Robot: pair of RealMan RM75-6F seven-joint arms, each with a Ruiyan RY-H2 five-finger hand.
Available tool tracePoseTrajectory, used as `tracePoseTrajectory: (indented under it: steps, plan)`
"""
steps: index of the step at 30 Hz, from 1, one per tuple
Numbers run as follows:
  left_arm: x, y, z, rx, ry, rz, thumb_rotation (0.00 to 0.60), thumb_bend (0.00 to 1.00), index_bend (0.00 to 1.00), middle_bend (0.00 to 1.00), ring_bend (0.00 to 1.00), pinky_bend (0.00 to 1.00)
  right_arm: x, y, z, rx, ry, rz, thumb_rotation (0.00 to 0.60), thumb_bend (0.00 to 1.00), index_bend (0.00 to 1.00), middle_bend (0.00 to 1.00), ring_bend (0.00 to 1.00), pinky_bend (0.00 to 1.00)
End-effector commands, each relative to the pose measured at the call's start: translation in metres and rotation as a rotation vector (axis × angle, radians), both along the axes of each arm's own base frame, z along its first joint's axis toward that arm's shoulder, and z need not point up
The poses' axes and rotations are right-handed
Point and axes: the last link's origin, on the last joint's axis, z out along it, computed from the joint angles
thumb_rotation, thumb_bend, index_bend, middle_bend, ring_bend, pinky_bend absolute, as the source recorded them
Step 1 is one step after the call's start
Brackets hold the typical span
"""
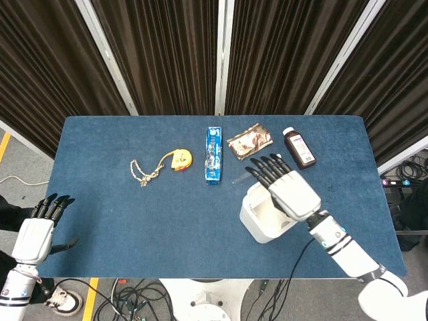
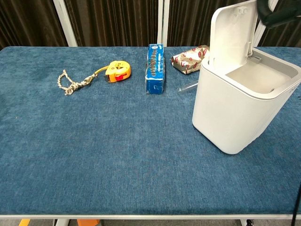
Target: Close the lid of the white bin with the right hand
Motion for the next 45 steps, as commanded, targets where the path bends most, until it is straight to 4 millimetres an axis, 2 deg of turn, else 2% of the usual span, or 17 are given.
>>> tracePoseTrajectory:
  steps: [1,8,18,21,28,35,45]
  plan:
    - [0.000,0.000,0.000,0.002,-0.002,0.000,0.600,0.00,0.18,0.14,0.06,0.14,0.004,0.001,-0.005,0.015,0.008,0.004,0.600,1.00,0.00,0.01,0.00,0.00]
    - [-0.002,-0.001,-0.001,-0.006,-0.002,0.006,0.600,0.00,0.18,0.14,0.06,0.14,-0.006,0.010,-0.003,0.015,0.024,-0.039,0.600,1.00,0.00,0.18,0.00,0.00]
    - [-0.002,-0.001,-0.002,-0.006,-0.001,0.003,0.600,0.00,0.18,0.14,0.06,0.14,-0.013,0.022,0.007,-0.004,0.020,-0.050,0.600,1.00,0.00,0.25,0.05,0.00]
    - [-0.002,-0.001,-0.002,-0.009,-0.001,0.005,0.600,0.00,0.18,0.14,0.06,0.14,-0.017,0.030,0.009,0.004,0.024,-0.052,0.600,1.00,0.00,0.29,0.13,0.00]
    - [-0.001,-0.002,-0.004,-0.025,-0.002,0.005,0.600,0.00,0.18,0.14,0.06,0.14,-0.033,0.055,0.017,0.047,0.046,-0.075,0.600,1.00,0.00,0.31,0.18,0.00]
    - [0.003,-0.002,-0.004,-0.042,-0.030,-0.006,0.600,0.00,0.18,0.14,0.06,0.14,-0.057,0.074,0.021,0.051,0.057,-0.105,0.600,1.00,0.00,0.31,0.18,0.00]
    - [0.008,-0.001,-0.003,-0.052,-0.081,-0.016,0.600,0.00,0.18,0.14,0.06,0.14,-0.078,0.075,0.008,0.087,0.063,-0.157,0.600,1.00,0.00,0.28,0.18,0.00]
